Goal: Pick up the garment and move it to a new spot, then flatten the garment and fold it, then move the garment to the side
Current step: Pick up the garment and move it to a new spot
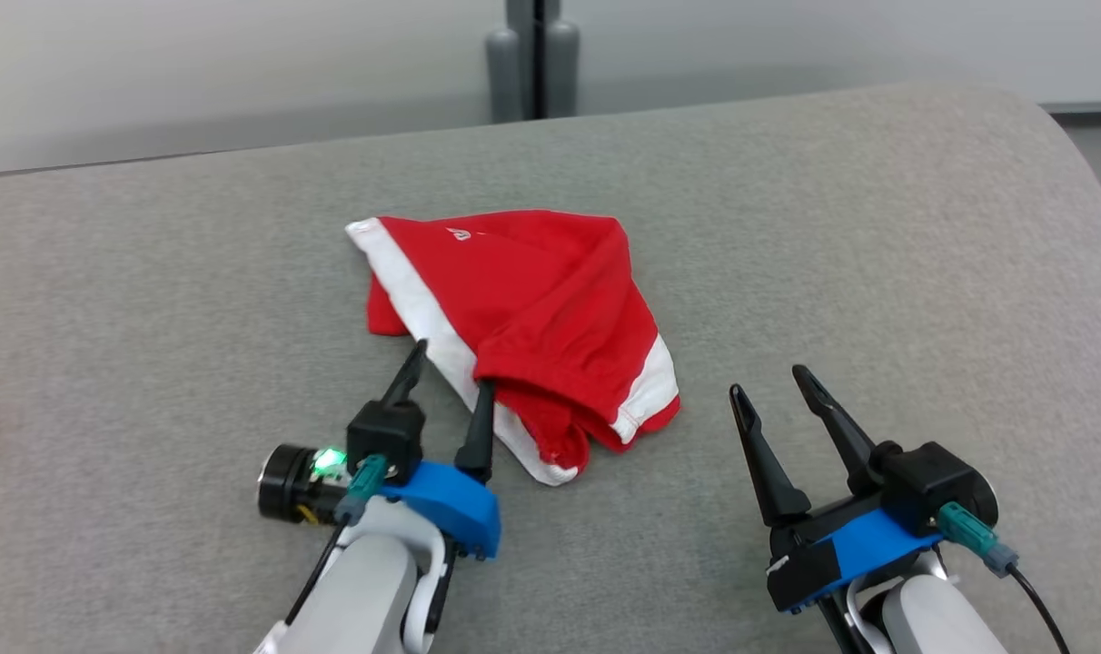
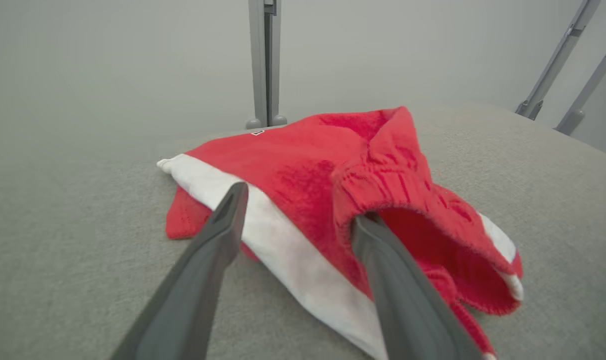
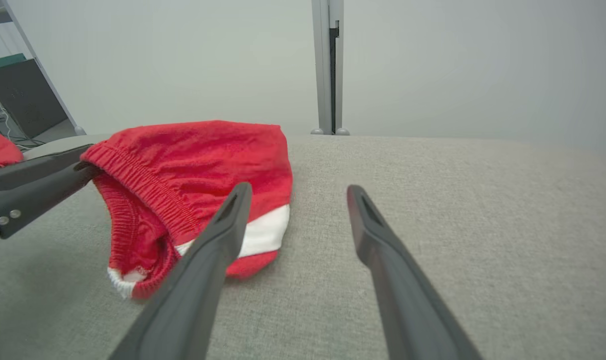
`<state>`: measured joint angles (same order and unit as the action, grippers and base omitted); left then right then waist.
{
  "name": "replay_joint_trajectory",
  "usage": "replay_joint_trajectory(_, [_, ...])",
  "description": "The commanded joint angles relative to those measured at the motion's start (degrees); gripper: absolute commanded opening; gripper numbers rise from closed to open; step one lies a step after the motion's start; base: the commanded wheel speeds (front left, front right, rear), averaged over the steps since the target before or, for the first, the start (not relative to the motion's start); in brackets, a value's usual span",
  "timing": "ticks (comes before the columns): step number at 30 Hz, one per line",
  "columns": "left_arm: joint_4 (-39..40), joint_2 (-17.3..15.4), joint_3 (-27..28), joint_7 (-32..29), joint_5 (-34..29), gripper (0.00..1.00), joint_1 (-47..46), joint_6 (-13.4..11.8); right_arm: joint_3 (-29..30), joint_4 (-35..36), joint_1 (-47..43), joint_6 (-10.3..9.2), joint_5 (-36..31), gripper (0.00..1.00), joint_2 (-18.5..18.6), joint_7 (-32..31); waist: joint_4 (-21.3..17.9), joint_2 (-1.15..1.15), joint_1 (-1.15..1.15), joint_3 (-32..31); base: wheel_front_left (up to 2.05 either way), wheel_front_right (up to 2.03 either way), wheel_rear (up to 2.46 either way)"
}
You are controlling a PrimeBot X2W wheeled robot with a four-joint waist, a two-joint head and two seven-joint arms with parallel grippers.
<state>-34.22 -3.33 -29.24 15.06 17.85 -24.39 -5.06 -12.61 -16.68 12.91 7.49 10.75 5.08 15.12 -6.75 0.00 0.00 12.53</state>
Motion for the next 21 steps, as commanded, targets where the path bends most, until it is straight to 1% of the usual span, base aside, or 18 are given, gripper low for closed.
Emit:
replay_joint_trajectory(1, [1.3, -0.3, 2.2, 0.2, -0.6, 1.00, 2.2, -0.2, 0.0, -0.3, -0.8, 0.01, 0.2, 1.00, 0.4, 0.0, 1.3, 0.00, 0.00, -0.6, 0.00, 0.00, 0.00])
replay_joint_trajectory(3, [3.0, -0.3, 4.4, 0.2, -1.4, 1.00, 4.5, -0.1, 0.0, -0.5, -1.5, 0.01, 0.1, 1.00, 0.5, 0.0, 2.4, 0.00, 0.00, -1.4, 0.00, 0.00, 0.00])
replay_joint_trajectory(8, [8.2, -0.3, 12.2, 0.2, -3.0, 1.00, 11.7, -1.1, 0.0, -1.0, -2.7, 0.01, -0.1, 1.00, 0.5, 0.0, 4.1, 0.00, 0.00, -3.4, 0.00, 0.00, 0.00])
replay_joint_trajectory(9, [8.2, -0.3, 12.2, 0.2, -3.0, 1.00, 11.7, -1.1, 0.0, -1.0, -2.7, 0.01, -0.1, 1.00, 0.5, 0.0, 4.1, 0.00, 0.00, -3.4, 0.00, 0.00, 0.00])
replay_joint_trajectory(10, [9.9, -0.2, 14.8, 0.2, -3.9, 1.00, 14.0, -0.7, 0.1, -1.2, -3.2, 0.01, -0.2, 1.00, 0.6, 0.0, 4.7, 0.00, 0.00, -4.2, 0.00, 0.00, 0.00])
replay_joint_trajectory(11, [9.9, -0.2, 14.8, 0.2, -3.9, 1.00, 14.0, -0.7, 0.1, -1.2, -3.2, 0.01, -0.2, 1.00, 0.6, 0.0, 4.7, 0.00, 0.00, -4.2, 0.00, 0.00, 0.00])
replay_joint_trajectory(12, [11.2, -0.1, 16.8, 0.2, -5.0, 1.00, 16.1, -0.1, 0.0, -1.2, -3.8, 0.01, -0.3, 1.00, 0.6, 0.1, 5.3, 0.00, 0.00, -5.1, 0.00, 0.00, 0.00])
replay_joint_trajectory(14, [11.7, 0.0, 18.3, 0.2, -5.8, 1.00, 18.2, 0.7, 0.0, -1.5, -4.6, 0.01, -0.5, 1.00, 0.6, 0.0, 5.8, 0.00, 0.00, -6.0, 0.00, 0.00, 0.00])
replay_joint_trajectory(17, [12.5, 0.3, 19.3, 0.2, -7.1, 1.00, 20.3, 2.1, 0.1, -1.8, -5.5, 0.01, -0.6, 1.00, 0.4, 0.0, 6.4, 0.00, 0.00, -7.1, 0.00, 0.00, 0.00])
replay_joint_trajectory(21, [12.7, 0.4, 20.0, 0.2, -7.8, 1.00, 22.2, 3.3, -0.3, -2.1, -6.4, 0.01, -0.8, 1.00, 0.4, 0.0, 7.1, 0.00, 0.00, -8.1, 0.00, 0.00, 0.00])
